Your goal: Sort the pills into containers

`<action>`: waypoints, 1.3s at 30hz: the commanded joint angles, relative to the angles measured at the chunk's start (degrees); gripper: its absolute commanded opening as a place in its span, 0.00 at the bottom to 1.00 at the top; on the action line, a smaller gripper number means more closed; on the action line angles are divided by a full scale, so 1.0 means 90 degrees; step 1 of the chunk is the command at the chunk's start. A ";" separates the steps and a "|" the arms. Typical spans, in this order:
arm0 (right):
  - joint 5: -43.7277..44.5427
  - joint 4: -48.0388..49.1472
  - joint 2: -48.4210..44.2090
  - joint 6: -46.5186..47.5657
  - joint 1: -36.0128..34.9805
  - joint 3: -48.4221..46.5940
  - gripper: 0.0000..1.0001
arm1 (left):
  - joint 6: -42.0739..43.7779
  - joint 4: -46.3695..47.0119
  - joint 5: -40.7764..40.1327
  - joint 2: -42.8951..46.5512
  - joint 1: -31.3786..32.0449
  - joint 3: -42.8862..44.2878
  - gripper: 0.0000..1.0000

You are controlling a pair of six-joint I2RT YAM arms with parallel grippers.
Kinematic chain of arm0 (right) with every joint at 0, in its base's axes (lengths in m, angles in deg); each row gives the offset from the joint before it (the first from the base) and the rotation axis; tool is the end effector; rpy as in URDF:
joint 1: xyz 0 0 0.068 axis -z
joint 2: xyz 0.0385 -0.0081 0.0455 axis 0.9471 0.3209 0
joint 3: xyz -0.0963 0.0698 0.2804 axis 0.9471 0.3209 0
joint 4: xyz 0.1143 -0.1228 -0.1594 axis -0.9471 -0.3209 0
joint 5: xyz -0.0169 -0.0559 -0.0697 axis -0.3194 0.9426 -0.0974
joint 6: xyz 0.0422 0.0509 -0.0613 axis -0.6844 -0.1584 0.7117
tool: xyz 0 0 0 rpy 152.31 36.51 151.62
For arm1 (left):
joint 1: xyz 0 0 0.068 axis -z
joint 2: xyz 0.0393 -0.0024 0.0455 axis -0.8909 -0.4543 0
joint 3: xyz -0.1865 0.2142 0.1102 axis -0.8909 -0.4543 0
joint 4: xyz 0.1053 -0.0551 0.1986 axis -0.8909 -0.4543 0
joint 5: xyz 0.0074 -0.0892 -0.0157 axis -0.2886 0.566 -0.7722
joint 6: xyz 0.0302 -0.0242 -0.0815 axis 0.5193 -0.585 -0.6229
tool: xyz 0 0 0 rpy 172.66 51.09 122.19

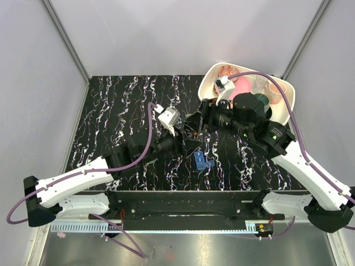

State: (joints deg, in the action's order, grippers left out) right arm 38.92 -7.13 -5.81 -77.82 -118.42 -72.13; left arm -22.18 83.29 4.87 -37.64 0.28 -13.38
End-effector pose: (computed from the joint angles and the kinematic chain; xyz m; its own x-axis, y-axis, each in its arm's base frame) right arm 0.1529 0.1758 0.4627 -0.5122 0.1330 -0.8485 -0.6253 0.6195 0.4745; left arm 0.1149 -0.2078 0.3994 -0.4109 -0.1347 -0.9017 0.7313 0.5418 -0.4143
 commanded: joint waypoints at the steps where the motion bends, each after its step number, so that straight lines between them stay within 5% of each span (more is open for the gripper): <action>1: 0.0184 0.0281 -0.0172 0.0034 -0.0066 -0.0071 0.69 | 0.0001 0.0428 -0.0061 -0.0007 -0.0008 0.0298 0.00; 8: 0.0320 0.0516 -0.0319 -0.0015 -0.0065 0.0046 0.77 | -0.0067 0.0477 0.0066 -0.0026 -0.0008 0.0220 0.00; 16: 0.0320 0.0526 -0.0358 -0.0025 -0.0066 0.0124 0.67 | -0.0097 0.0467 0.0076 0.0013 -0.0008 0.0142 0.00; 25: 0.0223 0.0506 -0.0290 -0.0015 -0.0066 0.0173 0.70 | -0.0097 0.0633 0.0105 -0.0026 -0.0008 0.0161 0.00; 33: 0.0262 0.0506 -0.0407 0.0053 -0.0066 0.0193 0.34 | -0.0116 0.0672 0.0173 0.0003 -0.0008 0.0074 0.00; 39: -0.0489 0.0818 -0.0709 0.0307 -0.0066 0.0359 0.12 | -0.0038 0.1550 0.1294 0.0266 -0.0008 -0.0414 0.00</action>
State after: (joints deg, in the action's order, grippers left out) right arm 39.88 -4.33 -9.35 -77.27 -118.44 -69.35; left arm -22.86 86.63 7.85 -38.04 0.13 -14.65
